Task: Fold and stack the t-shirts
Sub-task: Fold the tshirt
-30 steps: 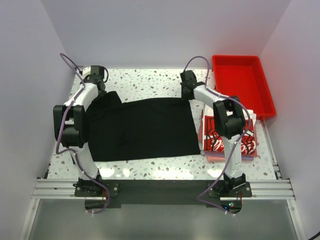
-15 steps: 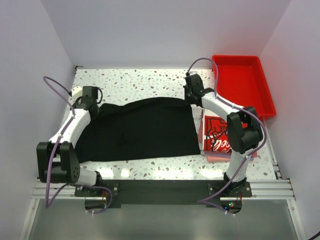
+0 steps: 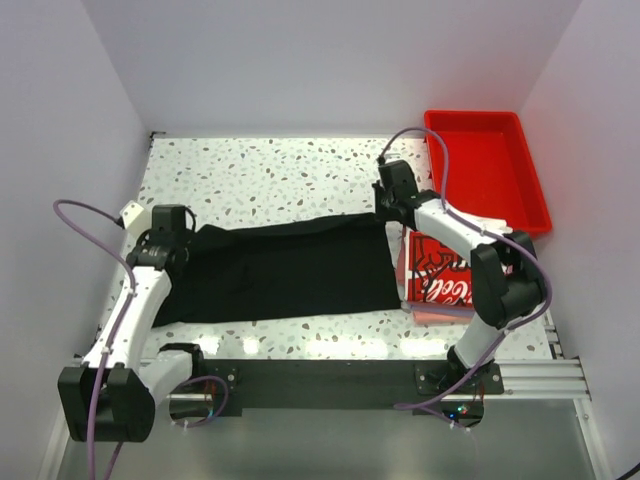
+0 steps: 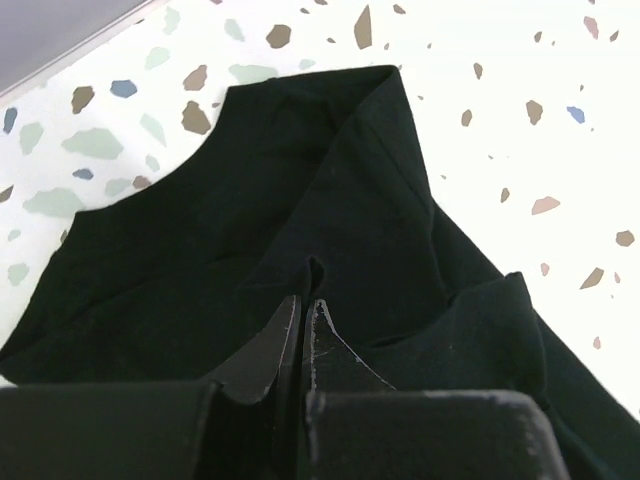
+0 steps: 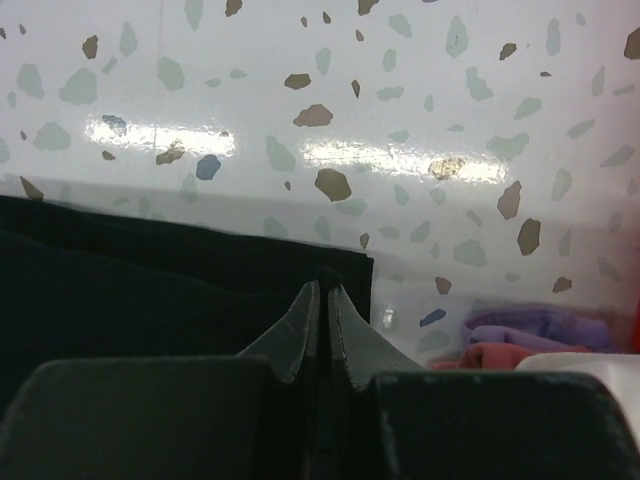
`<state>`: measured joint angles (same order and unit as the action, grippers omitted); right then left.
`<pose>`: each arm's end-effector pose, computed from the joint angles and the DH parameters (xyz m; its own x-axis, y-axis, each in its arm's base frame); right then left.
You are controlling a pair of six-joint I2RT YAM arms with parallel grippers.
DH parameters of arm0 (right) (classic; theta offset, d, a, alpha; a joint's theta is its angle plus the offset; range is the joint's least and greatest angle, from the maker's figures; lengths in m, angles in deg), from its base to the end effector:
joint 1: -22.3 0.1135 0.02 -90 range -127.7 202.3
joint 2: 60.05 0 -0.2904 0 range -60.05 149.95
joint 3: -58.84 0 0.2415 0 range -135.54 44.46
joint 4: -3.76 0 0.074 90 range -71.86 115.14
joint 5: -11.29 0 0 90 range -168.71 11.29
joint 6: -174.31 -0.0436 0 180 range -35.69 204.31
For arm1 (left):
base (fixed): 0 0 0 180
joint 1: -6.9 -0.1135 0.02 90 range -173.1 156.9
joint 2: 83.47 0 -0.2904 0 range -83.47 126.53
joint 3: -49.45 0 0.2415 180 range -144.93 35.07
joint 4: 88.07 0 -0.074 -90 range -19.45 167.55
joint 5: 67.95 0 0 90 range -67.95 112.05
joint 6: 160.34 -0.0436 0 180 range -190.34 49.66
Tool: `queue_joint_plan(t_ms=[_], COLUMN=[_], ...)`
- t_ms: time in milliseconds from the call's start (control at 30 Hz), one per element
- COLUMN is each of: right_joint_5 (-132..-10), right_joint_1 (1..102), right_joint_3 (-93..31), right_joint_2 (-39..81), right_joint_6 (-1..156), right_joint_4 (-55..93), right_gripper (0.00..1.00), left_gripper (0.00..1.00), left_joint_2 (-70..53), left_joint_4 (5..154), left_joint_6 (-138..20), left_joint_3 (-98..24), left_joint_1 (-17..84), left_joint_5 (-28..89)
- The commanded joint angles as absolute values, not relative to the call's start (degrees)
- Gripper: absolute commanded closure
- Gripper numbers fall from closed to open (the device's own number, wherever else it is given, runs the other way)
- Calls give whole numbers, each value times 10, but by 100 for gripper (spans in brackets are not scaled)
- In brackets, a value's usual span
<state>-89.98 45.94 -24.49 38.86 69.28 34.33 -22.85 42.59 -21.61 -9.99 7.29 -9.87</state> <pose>0.3501 0.1440 0.2513 -0.7079 -0.0322 -0.7056 -0.0887 0.9951 0.0435 0.1897 0.0218 0.2759 -0.2608 -0.6362 -0.7261 -0.7980 0.5653 -0.2087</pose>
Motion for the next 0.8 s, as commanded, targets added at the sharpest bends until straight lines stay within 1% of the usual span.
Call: queue_joint_plan(t_ms=[0, 200, 367, 433, 467, 500, 567, 600, 633, 667, 700, 733, 767], right_joint_5=[-891, -880, -899, -905, -910, -914, -928, -929, -930, -929, -929, -930, -930], right_joint_1=[461, 464, 465, 464, 465, 464, 464, 465, 465, 464, 465, 465, 465], right_joint_3=[-232, -210, -187, -182, -178, -176, -172, -171, -170, -170, -170, -170, -171], right_joint_2=[358, 350, 343, 340, 339, 338, 334, 331, 328, 323, 320, 316, 308], right_joint_6=[698, 692, 687, 684, 681, 681, 677, 676, 676, 676, 675, 675, 673], right_joint_4=[314, 310, 304, 303, 303, 303, 306, 307, 309, 310, 311, 314, 320], right_gripper=[98, 97, 95, 91, 90, 87, 81, 80, 79, 73, 69, 62, 51], left_gripper=[100, 100, 100, 100, 96, 93, 93, 91, 83, 79, 79, 76, 72], left_joint_2=[-276, -311, -320, -335, -341, -352, -365, -381, -390, -399, -418, -429, -450], left_joint_4=[399, 368, 321, 297, 290, 285, 279, 273, 266, 254, 249, 245, 246], left_joint_6=[-161, -119, -33, -5, 3, 8, 20, 30, 34, 37, 38, 41, 37], left_joint_3=[-79, -49, -11, 10, 15, 25, 34, 39, 38, 36, 30, 27, 26], left_joint_1=[69, 69, 69, 69, 69, 69, 69, 69, 69, 69, 69, 69, 69], left_joint_5=[-137, -157, -152, -168, -173, -169, -163, -164, -168, -171, -171, -168, -164])
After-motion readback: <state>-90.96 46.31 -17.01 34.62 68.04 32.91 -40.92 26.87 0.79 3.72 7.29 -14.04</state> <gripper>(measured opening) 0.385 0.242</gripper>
